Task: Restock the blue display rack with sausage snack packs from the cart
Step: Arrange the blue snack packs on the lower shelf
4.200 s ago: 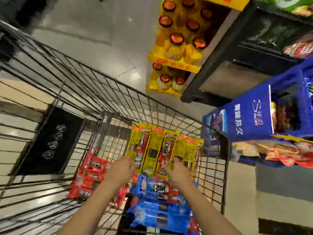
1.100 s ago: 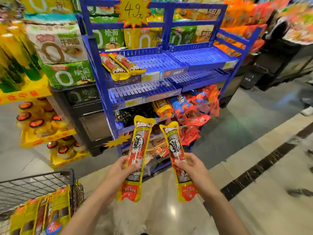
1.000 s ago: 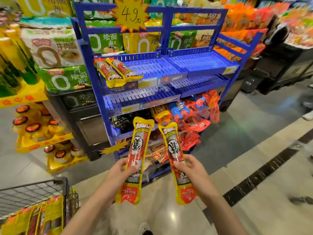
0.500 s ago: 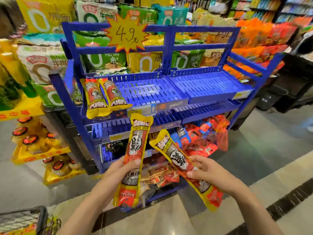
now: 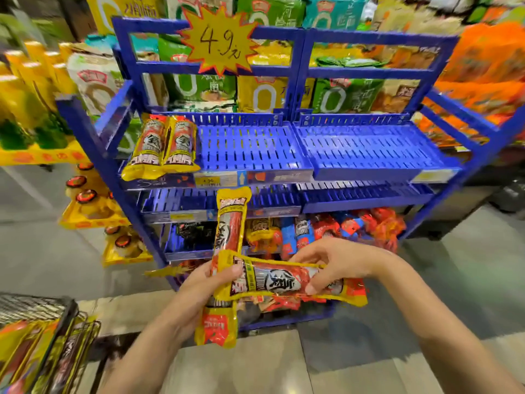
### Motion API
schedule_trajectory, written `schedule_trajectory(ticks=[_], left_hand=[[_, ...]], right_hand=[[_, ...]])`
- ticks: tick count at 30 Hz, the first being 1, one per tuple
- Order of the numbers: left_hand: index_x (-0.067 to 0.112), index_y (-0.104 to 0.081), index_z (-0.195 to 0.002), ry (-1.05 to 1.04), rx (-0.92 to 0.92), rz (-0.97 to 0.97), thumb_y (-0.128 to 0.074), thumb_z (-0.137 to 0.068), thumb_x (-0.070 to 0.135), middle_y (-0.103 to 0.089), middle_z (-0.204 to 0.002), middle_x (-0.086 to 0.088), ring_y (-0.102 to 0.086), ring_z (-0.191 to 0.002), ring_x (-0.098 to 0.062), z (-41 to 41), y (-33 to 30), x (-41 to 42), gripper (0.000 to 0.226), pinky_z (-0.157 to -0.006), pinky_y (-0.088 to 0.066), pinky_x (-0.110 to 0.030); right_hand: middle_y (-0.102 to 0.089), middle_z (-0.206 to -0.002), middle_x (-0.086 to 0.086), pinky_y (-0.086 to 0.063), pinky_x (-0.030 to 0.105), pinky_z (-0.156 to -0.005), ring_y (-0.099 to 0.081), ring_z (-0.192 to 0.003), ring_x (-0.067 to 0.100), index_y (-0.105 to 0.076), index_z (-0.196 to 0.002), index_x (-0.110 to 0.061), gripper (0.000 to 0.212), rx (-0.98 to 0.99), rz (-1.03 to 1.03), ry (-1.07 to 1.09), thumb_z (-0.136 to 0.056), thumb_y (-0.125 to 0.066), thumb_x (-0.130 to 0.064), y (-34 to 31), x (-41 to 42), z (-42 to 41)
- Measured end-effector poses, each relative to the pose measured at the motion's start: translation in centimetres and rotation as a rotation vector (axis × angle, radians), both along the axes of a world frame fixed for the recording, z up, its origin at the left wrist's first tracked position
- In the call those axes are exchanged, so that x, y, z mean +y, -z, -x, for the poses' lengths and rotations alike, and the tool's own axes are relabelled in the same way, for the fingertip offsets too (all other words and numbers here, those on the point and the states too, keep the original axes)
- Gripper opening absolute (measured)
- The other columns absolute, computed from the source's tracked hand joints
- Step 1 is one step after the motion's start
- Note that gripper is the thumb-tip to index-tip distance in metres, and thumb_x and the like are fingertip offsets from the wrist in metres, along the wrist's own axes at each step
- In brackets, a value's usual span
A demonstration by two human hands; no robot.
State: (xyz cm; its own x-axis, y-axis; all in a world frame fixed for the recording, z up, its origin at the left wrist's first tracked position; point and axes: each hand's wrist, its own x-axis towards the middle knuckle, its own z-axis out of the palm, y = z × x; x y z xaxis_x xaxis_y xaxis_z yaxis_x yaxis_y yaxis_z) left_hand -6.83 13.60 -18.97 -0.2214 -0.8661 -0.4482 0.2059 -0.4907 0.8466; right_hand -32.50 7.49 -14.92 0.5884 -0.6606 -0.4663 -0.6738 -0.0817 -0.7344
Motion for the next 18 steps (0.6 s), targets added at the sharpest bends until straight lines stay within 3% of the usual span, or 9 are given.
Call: schedule_trajectory(ticks=[2,4,7,10,11,14,15,17,18], left_hand=[[0.001,-0.062,-0.112,-0.067,0.028,-0.017,-0.066,-0.072,0.021,-0.070,-0.103,-0.020,-0.070,-0.086,-0.032,0.8,0.3,0.4,0.045,-0.073,-0.058,-0.039],[0.002,-0.063,-0.110,-0.121,0.058,-0.025,-0.064,-0.073,0.019,-0.071,-0.100,-0.020,-0.071,-0.080,-0.029,1.4,0.3,1.0,0.041,-0.070,-0.058,-0.039],[0.003,-0.064,-0.108,-0.213,0.080,-0.018,-0.068,-0.072,0.018,-0.072,-0.097,-0.020,-0.071,-0.074,-0.026,1.8,0.2,1.4,0.040,-0.066,-0.058,-0.038],[0.006,-0.064,-0.109,-0.274,0.085,0.016,-0.073,-0.070,0.019,-0.072,-0.098,-0.018,-0.071,-0.079,-0.027,1.8,0.2,1.5,0.041,-0.070,-0.058,-0.039],[0.007,-0.064,-0.110,-0.286,0.094,0.025,-0.070,-0.072,0.021,-0.072,-0.100,-0.018,-0.071,-0.083,-0.029,1.9,0.1,1.5,0.041,-0.074,-0.058,-0.042],[0.006,-0.062,-0.114,-0.307,0.111,0.055,-0.065,-0.075,0.023,-0.071,-0.104,-0.018,-0.069,-0.091,-0.033,2.3,0.0,1.4,0.044,-0.079,-0.056,-0.047],[0.006,-0.062,-0.115,-0.317,0.111,0.066,-0.064,-0.075,0.023,-0.071,-0.103,-0.017,-0.069,-0.090,-0.031,2.5,-0.1,1.3,0.043,-0.078,-0.056,-0.046],[0.007,-0.062,-0.114,-0.350,0.112,0.081,-0.063,-0.075,0.023,-0.072,-0.101,-0.016,-0.071,-0.085,-0.027,3.1,-0.2,1.3,0.042,-0.074,-0.059,-0.040],[0.006,-0.062,-0.114,-0.370,0.114,0.084,-0.063,-0.075,0.023,-0.072,-0.101,-0.016,-0.071,-0.084,-0.026,3.3,-0.2,1.3,0.042,-0.070,-0.060,-0.038]], right_hand=[[-0.068,-0.110,-0.010,-0.045,0.017,-0.091,-0.061,-0.098,-0.001,-0.067,-0.113,-0.022,0.040,0.032,0.052,-0.021,-0.074,-0.079,-0.018,-0.2,-0.3,0.4],[-0.062,-0.119,-0.018,-0.042,0.021,-0.099,-0.055,-0.110,-0.002,-0.061,-0.115,-0.034,0.050,0.079,0.158,0.015,-0.070,-0.082,-0.030,-0.3,-0.1,0.8],[-0.050,-0.124,-0.019,-0.035,0.023,-0.103,-0.045,-0.118,-0.001,-0.054,-0.126,-0.034,0.064,0.068,0.566,0.208,-0.068,-0.081,-0.042,-0.4,1.6,1.5],[-0.059,-0.112,-0.013,-0.040,0.019,-0.094,-0.053,-0.109,0.003,-0.060,-0.106,-0.033,0.033,-0.228,0.951,0.537,-0.077,-0.073,-0.033,0.0,5.4,1.2],[-0.063,-0.097,-0.014,-0.043,0.015,-0.083,-0.058,-0.095,0.001,-0.061,-0.092,-0.033,0.019,-0.347,0.953,0.693,-0.080,-0.072,-0.024,0.6,6.7,0.9],[-0.063,-0.064,-0.008,-0.041,0.010,-0.057,-0.053,-0.059,0.000,-0.062,-0.067,-0.022,0.021,-0.595,0.624,1.102,-0.083,-0.070,-0.010,3.5,9.4,-0.9],[-0.064,-0.063,-0.004,-0.043,0.012,-0.057,-0.054,-0.059,0.004,-0.064,-0.067,-0.019,0.016,-0.626,0.472,1.122,-0.081,-0.072,-0.021,4.5,9.7,-1.6],[-0.070,-0.071,0.002,-0.049,0.018,-0.063,-0.063,-0.069,0.015,-0.067,-0.071,-0.013,0.034,-0.629,0.172,1.087,-0.067,-0.070,-0.047,5.9,9.3,-2.9],[-0.073,-0.080,0.004,-0.053,0.023,-0.071,-0.067,-0.077,0.019,-0.069,-0.079,-0.013,0.041,-0.636,0.059,1.062,-0.066,-0.073,-0.051,6.1,8.9,-3.7]])
